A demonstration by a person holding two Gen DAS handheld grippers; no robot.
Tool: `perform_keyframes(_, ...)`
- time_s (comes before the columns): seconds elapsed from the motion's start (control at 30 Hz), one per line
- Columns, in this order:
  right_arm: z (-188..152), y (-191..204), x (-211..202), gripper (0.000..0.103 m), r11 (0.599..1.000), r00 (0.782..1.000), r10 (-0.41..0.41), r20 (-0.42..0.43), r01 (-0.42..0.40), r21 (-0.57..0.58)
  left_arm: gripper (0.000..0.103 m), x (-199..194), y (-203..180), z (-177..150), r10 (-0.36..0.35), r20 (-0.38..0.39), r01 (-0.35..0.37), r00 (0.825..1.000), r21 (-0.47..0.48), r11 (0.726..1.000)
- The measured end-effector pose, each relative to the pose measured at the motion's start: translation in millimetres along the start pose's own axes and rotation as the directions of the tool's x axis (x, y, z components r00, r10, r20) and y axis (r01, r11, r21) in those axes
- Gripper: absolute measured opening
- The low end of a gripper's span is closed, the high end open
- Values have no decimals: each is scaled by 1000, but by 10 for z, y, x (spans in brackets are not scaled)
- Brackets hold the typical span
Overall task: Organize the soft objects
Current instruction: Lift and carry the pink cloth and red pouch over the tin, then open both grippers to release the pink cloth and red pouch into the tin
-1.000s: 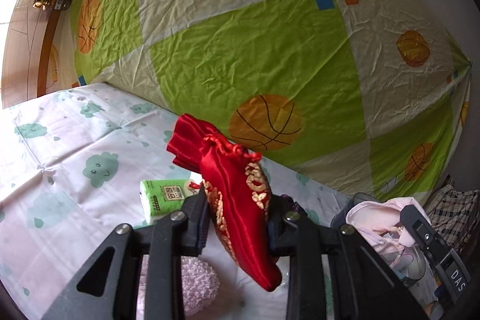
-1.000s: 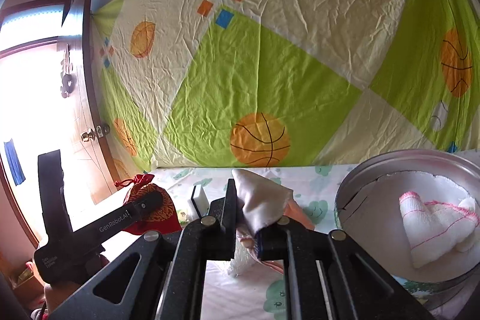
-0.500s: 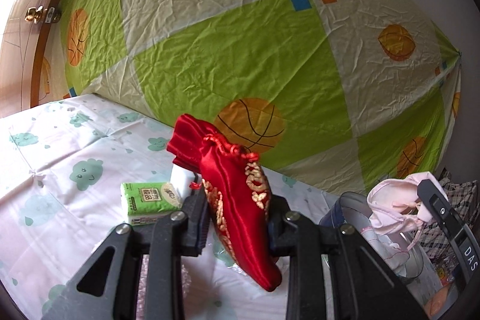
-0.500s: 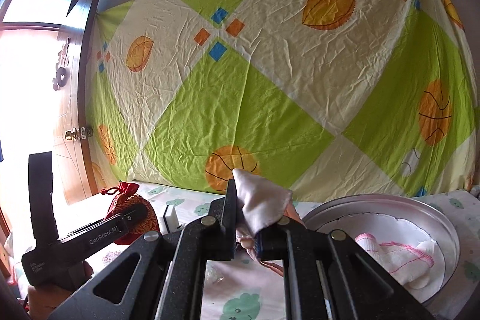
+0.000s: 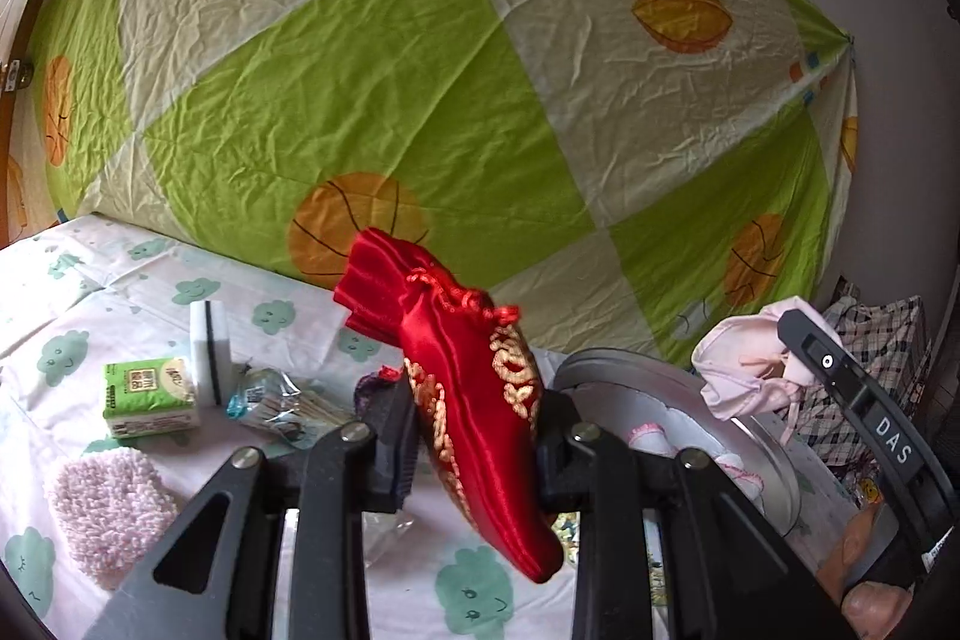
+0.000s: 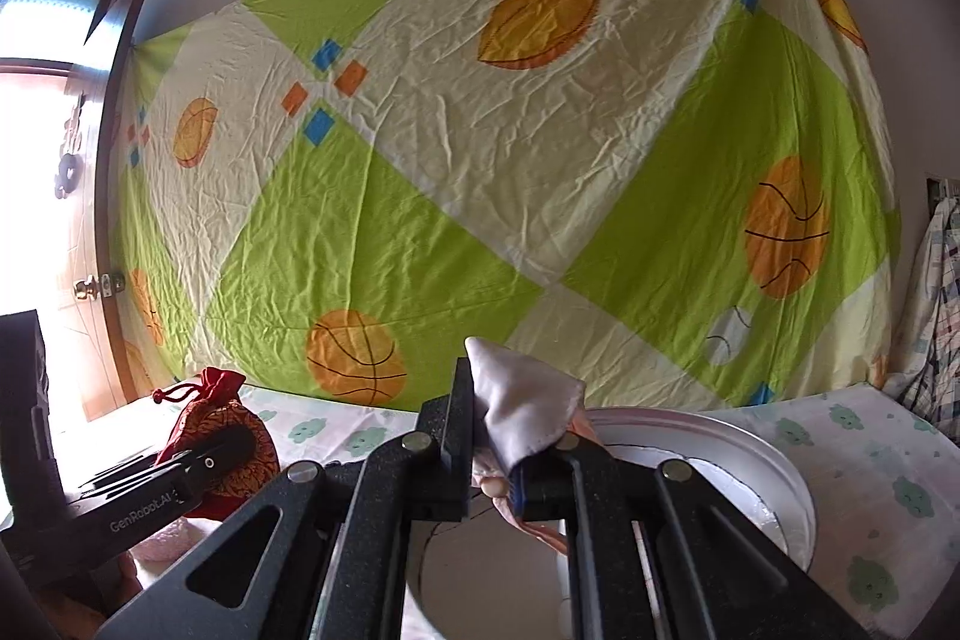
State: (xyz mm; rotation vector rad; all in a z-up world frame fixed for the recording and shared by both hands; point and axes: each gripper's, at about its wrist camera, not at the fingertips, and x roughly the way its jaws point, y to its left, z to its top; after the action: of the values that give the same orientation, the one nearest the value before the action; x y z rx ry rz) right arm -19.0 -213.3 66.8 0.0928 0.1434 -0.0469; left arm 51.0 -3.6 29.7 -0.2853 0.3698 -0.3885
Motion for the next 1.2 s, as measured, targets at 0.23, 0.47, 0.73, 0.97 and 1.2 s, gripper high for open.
perform_keyframes(0.23,54,-495,43,10,998,998,-60,-13,60,36,28,143,-395,9,-63,-16,63,998,46,997)
perform_keyframes(0.47,49,-866,130,10,993,994,-100,-46,102,59,28,358,-769,-43,-103,-69,110,992,106,988)
perform_keyframes(0.73,-30,-1161,338,10,989,987,-109,-119,119,83,28,645,-1120,-192,-101,-158,130,982,190,973)
perform_keyframes(0.97,-159,-1284,638,10,992,973,4,-232,26,125,29,879,-1203,-318,-43,-238,99,970,232,968)
perform_keyframes(1.2,-246,-1484,732,68,951,940,122,-320,-19,307,85,852,-1231,-385,29,-210,36,977,300,953)
